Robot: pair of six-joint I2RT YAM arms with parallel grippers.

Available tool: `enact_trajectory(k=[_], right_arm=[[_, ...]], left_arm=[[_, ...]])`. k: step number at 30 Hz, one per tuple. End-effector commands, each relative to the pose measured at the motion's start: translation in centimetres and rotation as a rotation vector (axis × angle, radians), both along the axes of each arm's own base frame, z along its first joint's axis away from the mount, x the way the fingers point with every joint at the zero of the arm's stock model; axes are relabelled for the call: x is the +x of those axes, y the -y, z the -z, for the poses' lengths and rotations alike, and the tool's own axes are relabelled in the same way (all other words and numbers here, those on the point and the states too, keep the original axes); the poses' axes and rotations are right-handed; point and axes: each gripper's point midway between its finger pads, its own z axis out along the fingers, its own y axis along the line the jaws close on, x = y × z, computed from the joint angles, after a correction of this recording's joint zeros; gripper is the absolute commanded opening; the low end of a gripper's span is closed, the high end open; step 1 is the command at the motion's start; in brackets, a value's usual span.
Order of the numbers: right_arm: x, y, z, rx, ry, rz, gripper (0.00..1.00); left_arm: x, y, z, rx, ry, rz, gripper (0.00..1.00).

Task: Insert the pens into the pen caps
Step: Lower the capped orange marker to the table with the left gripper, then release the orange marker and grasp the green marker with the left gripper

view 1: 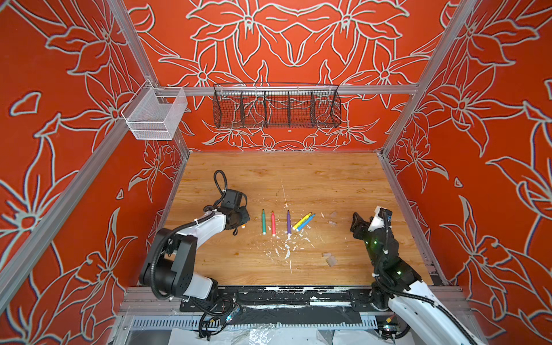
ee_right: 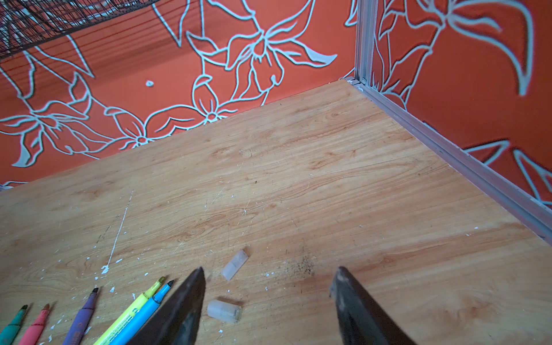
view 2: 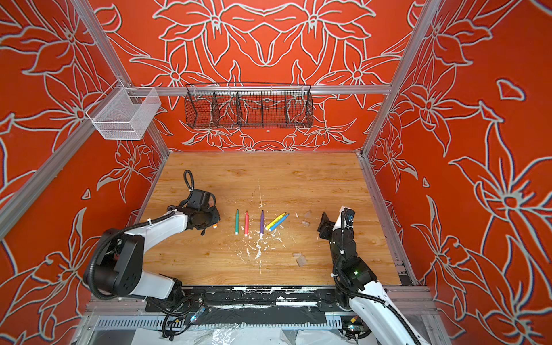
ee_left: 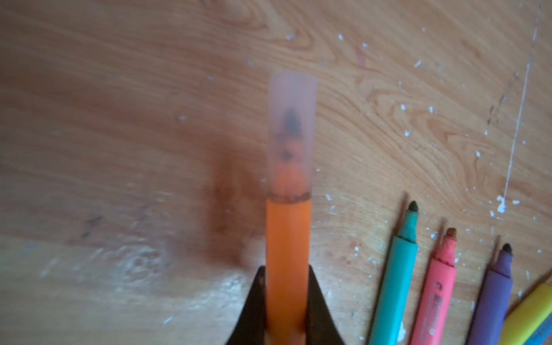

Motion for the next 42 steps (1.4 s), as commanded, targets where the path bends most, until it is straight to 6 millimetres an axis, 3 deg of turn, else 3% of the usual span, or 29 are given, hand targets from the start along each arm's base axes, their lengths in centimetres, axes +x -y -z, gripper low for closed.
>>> enact_trajectory(k=[1, 10, 16, 24, 31, 36, 42], right_arm=[[0.1, -0.3, 0.9, -0.001, -0.031, -0.018, 0.70], [1.1, -1.5, 1.6, -0.026, -0.098, -0.062, 0.70], [0.9, -1.4, 1.4, -0.018, -0.082, -0.064, 0.70], [0.9, -1.5, 1.4, -0.017, -0.080, -0.070, 0.70], [1.0, -1.6, 1.5, -0.019, -0.086, -0.076, 0.70], [1.0, -1.6, 1.5, -0.018, -0.085, -0.076, 0.70], [1.0, -1.7, 1.5, -0.017, -0.085, -0.079, 0.70]], left_arm=[[0.0, 1.8, 0.9, 0.006, -0.059, 0.045, 0.00], [-0.3, 2.8, 2.4, 0.053, -0.099, 0.047, 0.00], [-0.5, 2.7, 2.0, 0.066, -0.099, 0.048, 0.15], [-0.3, 2.9, -0.7, 0.072, -0.041, 0.081, 0.25], [-0.8, 3.4, -3.6, 0.084, 0.018, 0.125, 0.25], [-2.0, 5.3, -6.1, 0.135, 0.094, 0.184, 0.25], [-2.7, 6.7, -5.9, 0.145, 0.088, 0.221, 0.25]])
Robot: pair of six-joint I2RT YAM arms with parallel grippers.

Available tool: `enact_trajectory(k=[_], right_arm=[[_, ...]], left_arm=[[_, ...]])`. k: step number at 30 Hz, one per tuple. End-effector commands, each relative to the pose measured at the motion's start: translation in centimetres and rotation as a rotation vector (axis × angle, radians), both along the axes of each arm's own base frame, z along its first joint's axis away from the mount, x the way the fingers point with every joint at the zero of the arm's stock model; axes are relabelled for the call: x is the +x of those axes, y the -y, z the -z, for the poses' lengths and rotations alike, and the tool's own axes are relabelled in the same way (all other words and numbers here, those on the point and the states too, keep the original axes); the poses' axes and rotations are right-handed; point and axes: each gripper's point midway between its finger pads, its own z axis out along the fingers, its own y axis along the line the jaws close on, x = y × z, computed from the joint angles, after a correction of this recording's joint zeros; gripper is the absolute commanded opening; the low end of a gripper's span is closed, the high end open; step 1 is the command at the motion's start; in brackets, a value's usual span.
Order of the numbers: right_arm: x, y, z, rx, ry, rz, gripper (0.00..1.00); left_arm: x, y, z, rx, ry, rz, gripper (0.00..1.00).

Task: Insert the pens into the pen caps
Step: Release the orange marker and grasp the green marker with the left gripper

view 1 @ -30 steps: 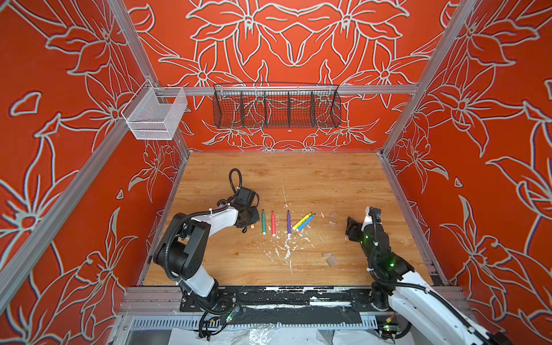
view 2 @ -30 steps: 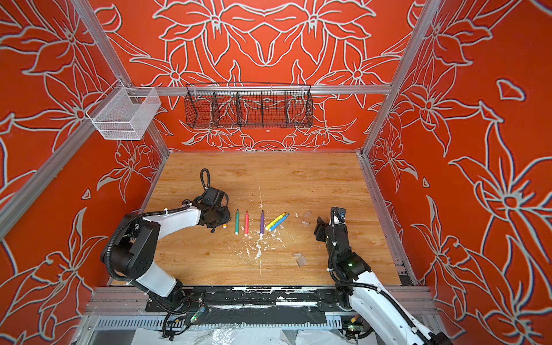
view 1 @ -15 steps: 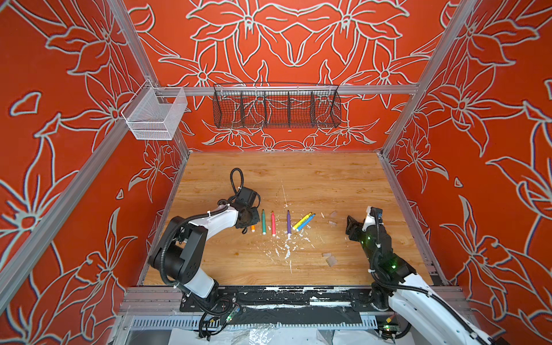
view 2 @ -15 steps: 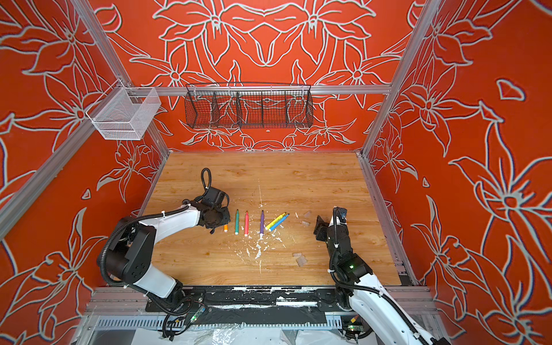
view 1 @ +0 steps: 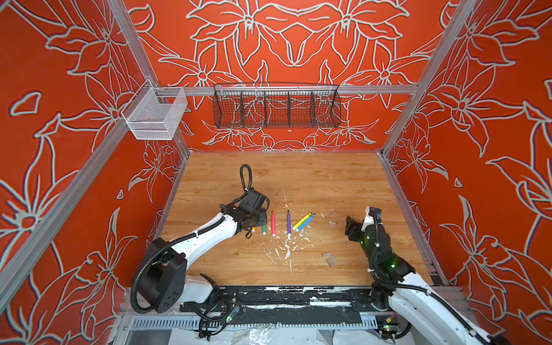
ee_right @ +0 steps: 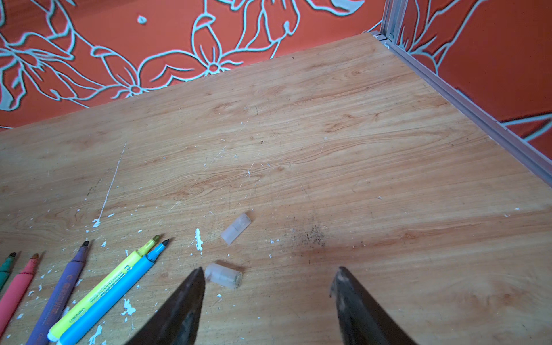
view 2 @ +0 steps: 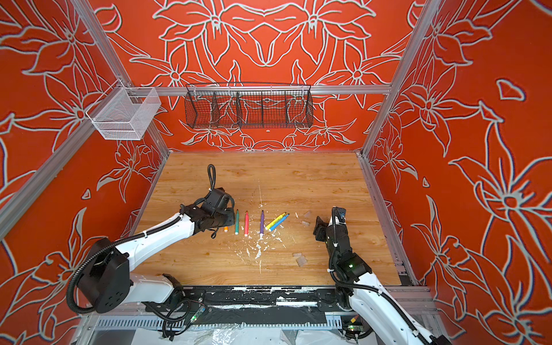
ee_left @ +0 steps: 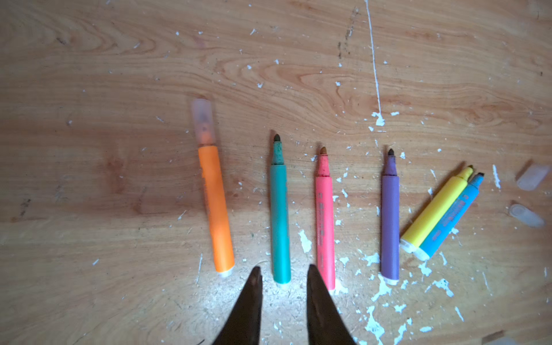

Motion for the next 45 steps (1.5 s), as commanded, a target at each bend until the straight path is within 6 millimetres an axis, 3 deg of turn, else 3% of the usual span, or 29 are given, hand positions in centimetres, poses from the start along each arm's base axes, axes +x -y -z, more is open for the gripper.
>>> enact_trajectory(k=[1, 11, 20, 28, 37, 41, 45], right_arm=[[0.5, -0.1, -1.7, 0.013, 0.043, -0.003, 0.70], [0.5, -0.2, -1.7, 0.013, 0.042, -0.008, 0.70], [0.5, -0.3, -1.7, 0.015, 0.042, -0.010, 0.70], [0.5, -0.3, -1.6, 0.014, 0.040, -0.011, 0.71], [0.5, -0.3, -1.7, 0.015, 0.042, -0.012, 0.70], [0.5, -0.3, -1.7, 0.015, 0.043, -0.012, 0.70], [0.4, -0.3, -1.7, 0.016, 0.045, -0.012, 0.70]], left_arm=[[-0.4, -0.4, 0.6, 0.055, -0.028, -0.014, 0.25], [0.0, 2.2, 4.9, 0.136, -0.138, 0.046, 0.25], [-0.2, 1.3, 7.8, 0.273, -0.201, -0.002, 0.26], [-0.3, 1.1, 8.6, 0.295, -0.216, -0.003, 0.27], [-0.6, 1.6, 9.4, 0.277, -0.234, 0.040, 0.13], [-0.6, 2.2, 8.6, 0.232, -0.213, 0.058, 0.08], [-0.8, 2.6, 6.4, 0.176, -0.164, 0.074, 0.01]])
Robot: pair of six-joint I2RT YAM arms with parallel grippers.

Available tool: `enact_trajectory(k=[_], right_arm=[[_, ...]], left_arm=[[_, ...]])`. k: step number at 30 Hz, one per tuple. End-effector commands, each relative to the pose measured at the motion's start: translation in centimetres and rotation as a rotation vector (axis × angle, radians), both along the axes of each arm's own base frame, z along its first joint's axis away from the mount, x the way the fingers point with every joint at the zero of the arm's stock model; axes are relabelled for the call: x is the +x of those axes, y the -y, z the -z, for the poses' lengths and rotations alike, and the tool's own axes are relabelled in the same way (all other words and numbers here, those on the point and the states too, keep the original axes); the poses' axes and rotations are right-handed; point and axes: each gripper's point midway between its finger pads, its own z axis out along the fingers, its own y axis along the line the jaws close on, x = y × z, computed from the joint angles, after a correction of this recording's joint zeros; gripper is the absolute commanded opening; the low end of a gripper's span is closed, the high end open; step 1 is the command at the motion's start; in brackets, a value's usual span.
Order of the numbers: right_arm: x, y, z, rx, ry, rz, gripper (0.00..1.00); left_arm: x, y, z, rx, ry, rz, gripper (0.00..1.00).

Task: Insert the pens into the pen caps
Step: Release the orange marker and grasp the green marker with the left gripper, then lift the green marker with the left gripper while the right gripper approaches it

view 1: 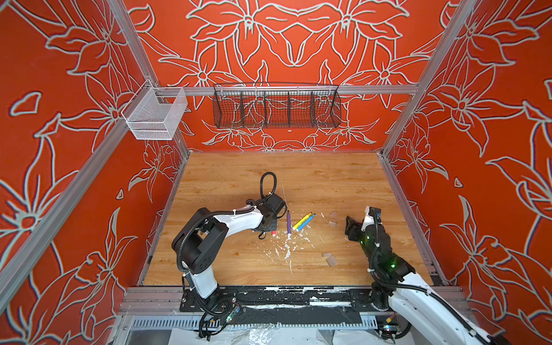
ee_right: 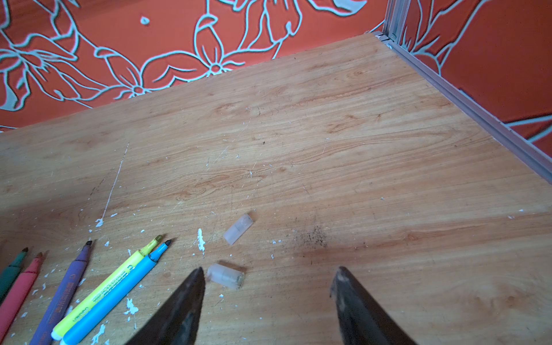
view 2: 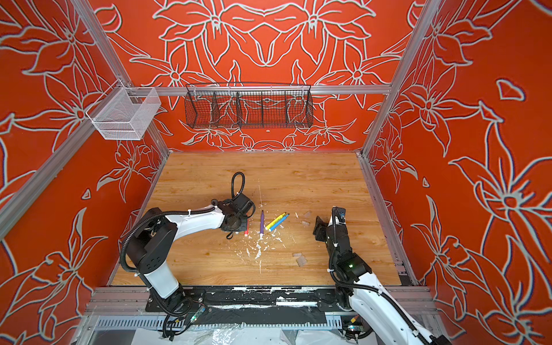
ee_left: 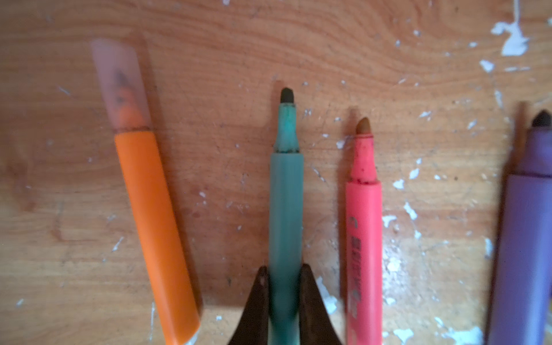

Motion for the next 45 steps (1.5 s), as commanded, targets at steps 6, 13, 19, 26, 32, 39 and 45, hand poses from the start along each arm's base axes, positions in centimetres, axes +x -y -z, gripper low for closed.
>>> enact_trajectory(k=[6, 13, 19, 26, 32, 39, 45], right_arm=[[0.1, -0.8, -1.4, 0.099, 0.001, -0.010, 0.70], [-0.2, -7.2, -6.8, 0.386, -0.050, -0.265, 0.69], [-2.4, -14.7, -8.4, 0.542, -0.049, -0.498, 0.69], [-4.6, -19.7, -8.5, 0.694, -0.050, -0.631, 0.69], [-5.5, -20.7, -8.3, 0.727, -0.054, -0.650, 0.68], [-5.6, -19.7, -7.8, 0.760, -0.026, -0.609, 0.55], [-5.9, -20.5, -7.9, 0.792, -0.049, -0.639, 0.46]], left_arm=[[-2.2, -0.1, -6.4, -0.149, 0.113, 0.044, 0.00], [-5.2, 1.4, -11.5, -0.314, 0.254, 0.120, 0.00], [-8.5, 5.6, -15.2, -0.464, 0.356, 0.303, 0.00], [-11.3, 9.9, -15.9, -0.509, 0.387, 0.451, 0.00], [-12.8, 13.1, -15.9, -0.504, 0.389, 0.552, 0.00], [-13.7, 14.6, -16.1, -0.518, 0.386, 0.603, 0.00], [-13.7, 15.0, -16.1, -0.519, 0.395, 0.608, 0.00]])
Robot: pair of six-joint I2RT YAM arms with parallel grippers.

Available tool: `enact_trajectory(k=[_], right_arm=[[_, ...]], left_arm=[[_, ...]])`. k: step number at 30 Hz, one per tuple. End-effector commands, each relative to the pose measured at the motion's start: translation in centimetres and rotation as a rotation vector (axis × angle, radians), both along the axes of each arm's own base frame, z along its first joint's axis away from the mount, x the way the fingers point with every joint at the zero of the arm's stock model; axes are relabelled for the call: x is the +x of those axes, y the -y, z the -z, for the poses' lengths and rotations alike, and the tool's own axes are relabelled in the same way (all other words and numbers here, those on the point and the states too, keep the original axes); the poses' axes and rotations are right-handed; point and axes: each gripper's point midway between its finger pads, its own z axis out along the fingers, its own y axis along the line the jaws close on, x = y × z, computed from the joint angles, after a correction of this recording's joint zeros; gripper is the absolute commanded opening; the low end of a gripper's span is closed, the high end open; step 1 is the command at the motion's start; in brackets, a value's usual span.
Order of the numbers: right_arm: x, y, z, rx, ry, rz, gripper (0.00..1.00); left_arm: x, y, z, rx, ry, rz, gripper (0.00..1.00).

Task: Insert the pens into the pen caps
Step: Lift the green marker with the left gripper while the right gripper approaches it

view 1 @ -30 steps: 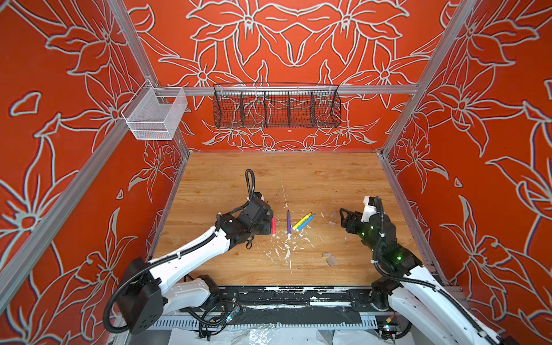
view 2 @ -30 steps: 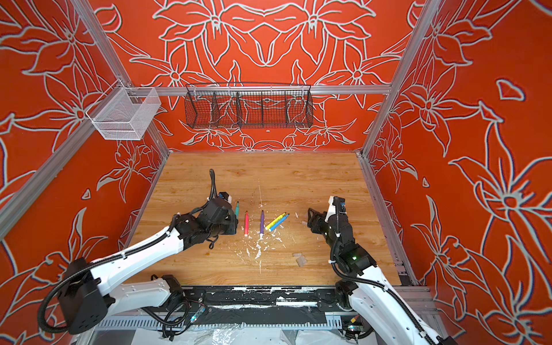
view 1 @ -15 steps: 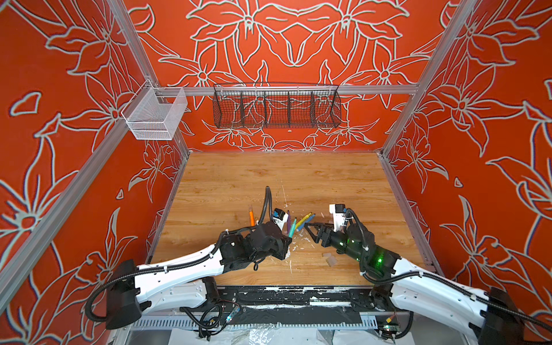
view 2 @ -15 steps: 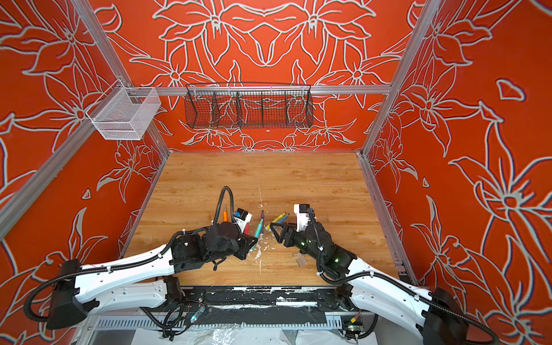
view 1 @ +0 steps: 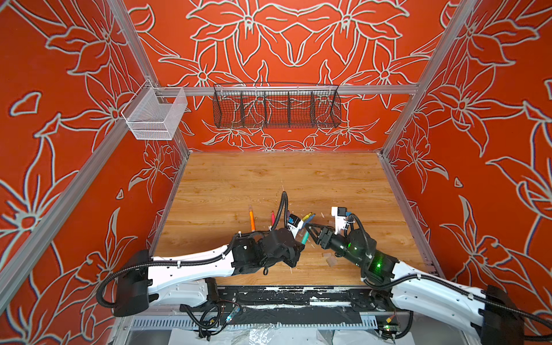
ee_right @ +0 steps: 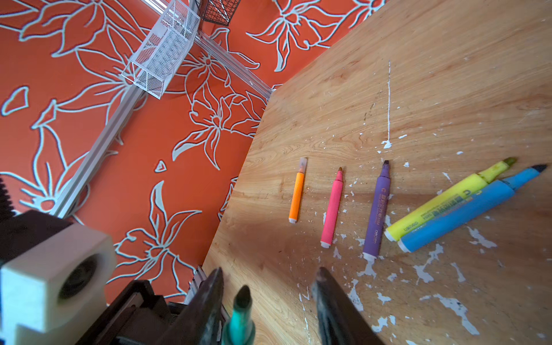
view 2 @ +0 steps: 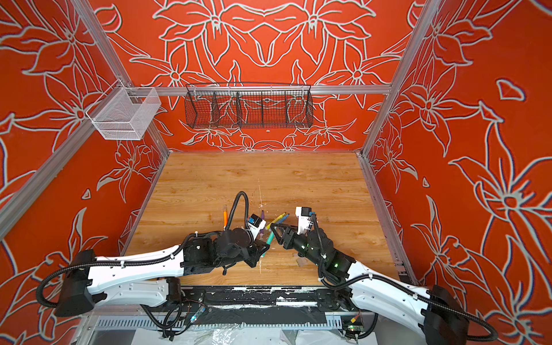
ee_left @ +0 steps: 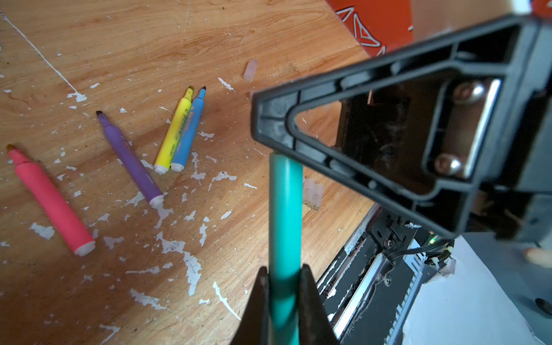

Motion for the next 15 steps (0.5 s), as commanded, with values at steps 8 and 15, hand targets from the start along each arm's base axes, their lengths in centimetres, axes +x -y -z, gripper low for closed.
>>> enact_trajectory(k=[8, 15], right_arm=[[-0.6, -1.9, -0.7, 0.076, -0.022, -0.051, 0.29], [-0.9, -2.3, -0.8, 0.074, -0.020, -0.057, 0.05]], left_arm=[[1.1, 0.5, -0.6, -0.006, 0.035, -0.046, 0.00], [1.4, 0.0, -0.6, -0.007, 0.044, -0.075, 0.00]])
